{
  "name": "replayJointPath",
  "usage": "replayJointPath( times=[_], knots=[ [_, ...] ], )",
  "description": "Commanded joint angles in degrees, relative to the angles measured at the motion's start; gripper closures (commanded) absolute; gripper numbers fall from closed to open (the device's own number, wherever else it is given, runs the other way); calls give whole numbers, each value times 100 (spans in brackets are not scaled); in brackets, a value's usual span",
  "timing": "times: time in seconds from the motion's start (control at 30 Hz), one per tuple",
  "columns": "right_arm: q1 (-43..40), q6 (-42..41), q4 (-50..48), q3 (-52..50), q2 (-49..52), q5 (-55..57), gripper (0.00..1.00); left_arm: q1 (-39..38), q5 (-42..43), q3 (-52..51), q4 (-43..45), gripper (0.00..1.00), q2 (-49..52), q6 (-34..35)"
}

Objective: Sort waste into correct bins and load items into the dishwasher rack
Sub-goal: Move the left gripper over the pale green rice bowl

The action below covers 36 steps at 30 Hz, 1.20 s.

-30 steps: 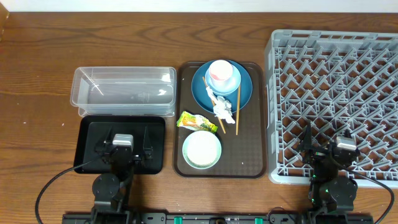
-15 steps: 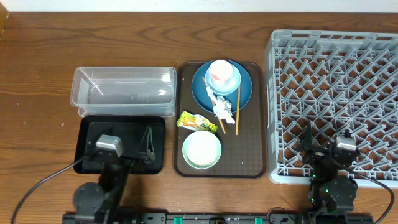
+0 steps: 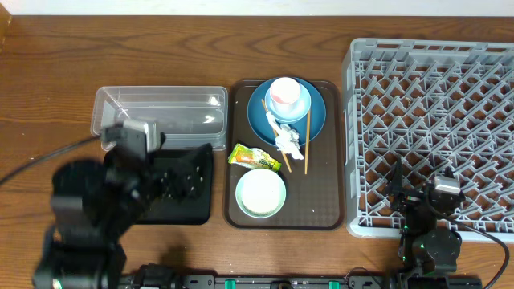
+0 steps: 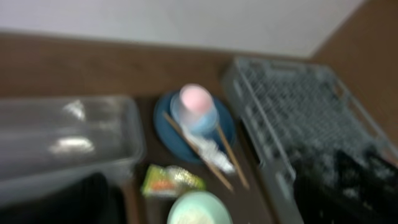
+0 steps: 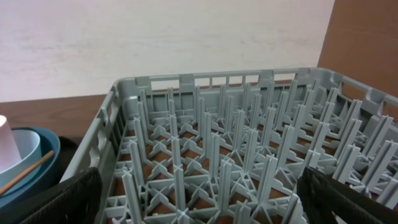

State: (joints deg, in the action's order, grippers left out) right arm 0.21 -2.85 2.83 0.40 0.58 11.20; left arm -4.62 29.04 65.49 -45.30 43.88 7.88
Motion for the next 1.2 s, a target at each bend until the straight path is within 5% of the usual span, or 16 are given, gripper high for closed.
replayJointPath(
  times=[0.0, 0.2, 0.57, 0.9, 1.17],
  knots=[
    [-2, -94, 20, -11, -31, 17, 1, -24, 835, 778, -614, 2, 662, 39],
    [-2, -96, 20, -11, -31, 17, 1, -24, 1567, 1097, -1482, 2, 1353, 39],
    [-2, -94, 20, -11, -31, 17, 1, -24, 1598, 1091, -2085, 0, 1784, 39],
    [-2, -96, 20, -11, -31, 17, 1, -24, 693, 1036, -2656, 94, 1786, 39],
    [-2, -94, 20, -11, -31, 17, 1, -24, 603, 872, -2625, 94, 1786, 286]
  ],
)
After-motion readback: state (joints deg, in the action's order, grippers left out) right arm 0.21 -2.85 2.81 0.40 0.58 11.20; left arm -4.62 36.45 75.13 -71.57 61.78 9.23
